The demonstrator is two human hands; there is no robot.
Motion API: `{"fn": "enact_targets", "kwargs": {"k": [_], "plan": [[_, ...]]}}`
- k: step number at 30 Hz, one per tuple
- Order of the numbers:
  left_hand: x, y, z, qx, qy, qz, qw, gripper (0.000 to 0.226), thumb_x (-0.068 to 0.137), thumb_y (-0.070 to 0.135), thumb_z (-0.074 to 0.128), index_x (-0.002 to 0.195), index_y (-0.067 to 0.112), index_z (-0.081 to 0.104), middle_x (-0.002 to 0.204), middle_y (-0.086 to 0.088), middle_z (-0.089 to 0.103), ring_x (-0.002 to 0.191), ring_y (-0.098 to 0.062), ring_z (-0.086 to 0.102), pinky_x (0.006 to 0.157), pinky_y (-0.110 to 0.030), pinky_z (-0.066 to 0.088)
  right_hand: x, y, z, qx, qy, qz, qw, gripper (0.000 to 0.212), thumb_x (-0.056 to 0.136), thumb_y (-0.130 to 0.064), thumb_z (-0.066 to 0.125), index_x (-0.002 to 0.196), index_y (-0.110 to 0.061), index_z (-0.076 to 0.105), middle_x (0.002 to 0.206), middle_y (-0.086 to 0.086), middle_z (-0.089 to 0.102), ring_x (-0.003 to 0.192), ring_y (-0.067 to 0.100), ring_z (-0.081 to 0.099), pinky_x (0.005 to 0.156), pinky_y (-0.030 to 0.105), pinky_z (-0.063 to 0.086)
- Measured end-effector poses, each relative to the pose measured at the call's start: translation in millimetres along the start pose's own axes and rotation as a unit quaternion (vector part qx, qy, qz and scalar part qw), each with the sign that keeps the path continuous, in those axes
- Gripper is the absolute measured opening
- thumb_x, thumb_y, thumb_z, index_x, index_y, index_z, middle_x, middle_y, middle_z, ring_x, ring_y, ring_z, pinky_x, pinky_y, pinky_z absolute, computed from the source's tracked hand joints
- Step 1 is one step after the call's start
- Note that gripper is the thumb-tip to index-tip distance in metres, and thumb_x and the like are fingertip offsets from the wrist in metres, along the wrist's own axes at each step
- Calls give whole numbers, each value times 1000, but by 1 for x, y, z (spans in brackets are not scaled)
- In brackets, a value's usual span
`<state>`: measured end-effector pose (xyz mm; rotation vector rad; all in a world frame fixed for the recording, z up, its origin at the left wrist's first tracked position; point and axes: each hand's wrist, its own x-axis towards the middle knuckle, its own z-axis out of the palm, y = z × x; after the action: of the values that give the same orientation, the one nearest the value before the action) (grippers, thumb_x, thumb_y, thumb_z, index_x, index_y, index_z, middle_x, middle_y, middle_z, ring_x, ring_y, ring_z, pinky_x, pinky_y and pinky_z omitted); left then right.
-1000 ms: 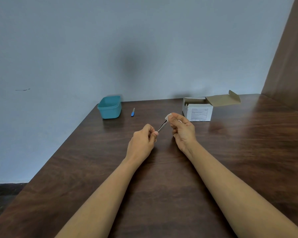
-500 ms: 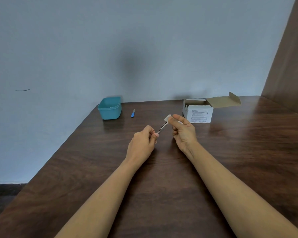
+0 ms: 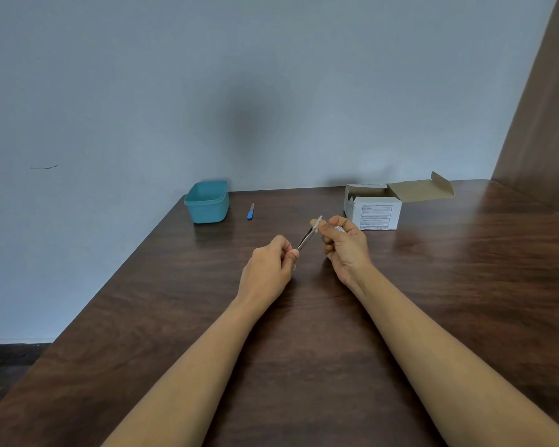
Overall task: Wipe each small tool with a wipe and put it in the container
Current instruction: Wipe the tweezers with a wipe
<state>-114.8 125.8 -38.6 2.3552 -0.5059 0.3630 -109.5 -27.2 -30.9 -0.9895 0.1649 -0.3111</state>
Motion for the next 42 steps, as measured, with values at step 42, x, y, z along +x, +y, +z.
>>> {"fn": "enact_targets", "kwargs": {"k": [42], "plan": [[-1, 0, 1, -15, 6, 1, 1000, 14, 98, 33, 51, 89, 22, 55, 73, 9, 65, 70, -6, 62, 69, -35, 55, -3, 3, 3, -1, 19, -8, 1000, 27, 79, -2, 73, 78, -19, 52, 84, 7, 64, 65, 8, 50, 54, 17, 36]]}}
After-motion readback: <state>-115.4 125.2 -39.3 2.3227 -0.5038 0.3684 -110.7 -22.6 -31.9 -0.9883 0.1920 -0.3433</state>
